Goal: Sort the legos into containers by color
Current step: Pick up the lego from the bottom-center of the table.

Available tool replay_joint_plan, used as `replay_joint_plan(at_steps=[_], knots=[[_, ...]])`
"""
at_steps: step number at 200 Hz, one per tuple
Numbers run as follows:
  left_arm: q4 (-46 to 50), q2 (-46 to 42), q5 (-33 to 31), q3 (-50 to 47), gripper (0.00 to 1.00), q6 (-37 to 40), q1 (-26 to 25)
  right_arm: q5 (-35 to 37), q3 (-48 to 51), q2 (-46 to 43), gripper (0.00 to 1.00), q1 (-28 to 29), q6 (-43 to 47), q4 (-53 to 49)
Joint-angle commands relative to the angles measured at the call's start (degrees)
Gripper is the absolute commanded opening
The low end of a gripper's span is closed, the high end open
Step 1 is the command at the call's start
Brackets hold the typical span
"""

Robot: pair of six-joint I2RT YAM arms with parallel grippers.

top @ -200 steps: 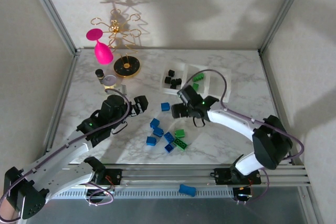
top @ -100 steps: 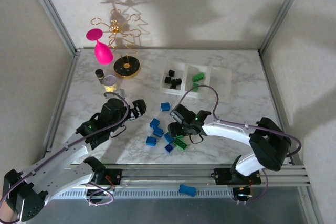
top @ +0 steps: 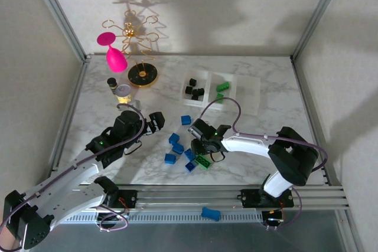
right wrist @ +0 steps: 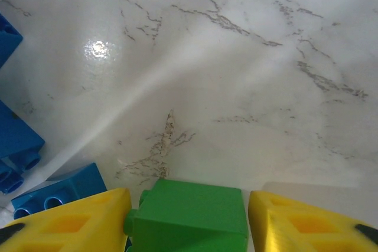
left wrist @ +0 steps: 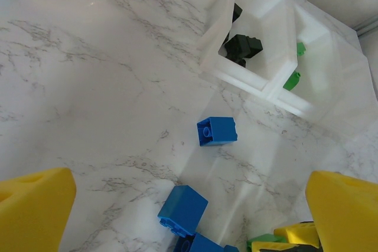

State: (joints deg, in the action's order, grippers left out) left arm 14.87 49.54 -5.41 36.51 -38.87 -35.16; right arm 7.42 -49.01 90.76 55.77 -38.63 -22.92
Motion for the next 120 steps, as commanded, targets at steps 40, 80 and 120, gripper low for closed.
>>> replay_joint_plan(at_steps=[40, 80, 120], knots=[[-0.17, 1.27, -0.29, 0.75, 1.00, 0.29, 0.00, 1.54, -0.53, -1.45, 0.40, 0.35, -1.36, -0.42], [-0.39, 1.56, -0.30, 2.02, 1.00, 0.80, 0.00, 2.59, -4.54, -4.08, 0.40, -1.65, -0.51, -3.20], [-2.37, 3.57, 0.48, 3.60, 1.00, 1.76, -0.04, 5.30, -10.30, -5.18, 0.40, -8.51, 3.48, -5.30]])
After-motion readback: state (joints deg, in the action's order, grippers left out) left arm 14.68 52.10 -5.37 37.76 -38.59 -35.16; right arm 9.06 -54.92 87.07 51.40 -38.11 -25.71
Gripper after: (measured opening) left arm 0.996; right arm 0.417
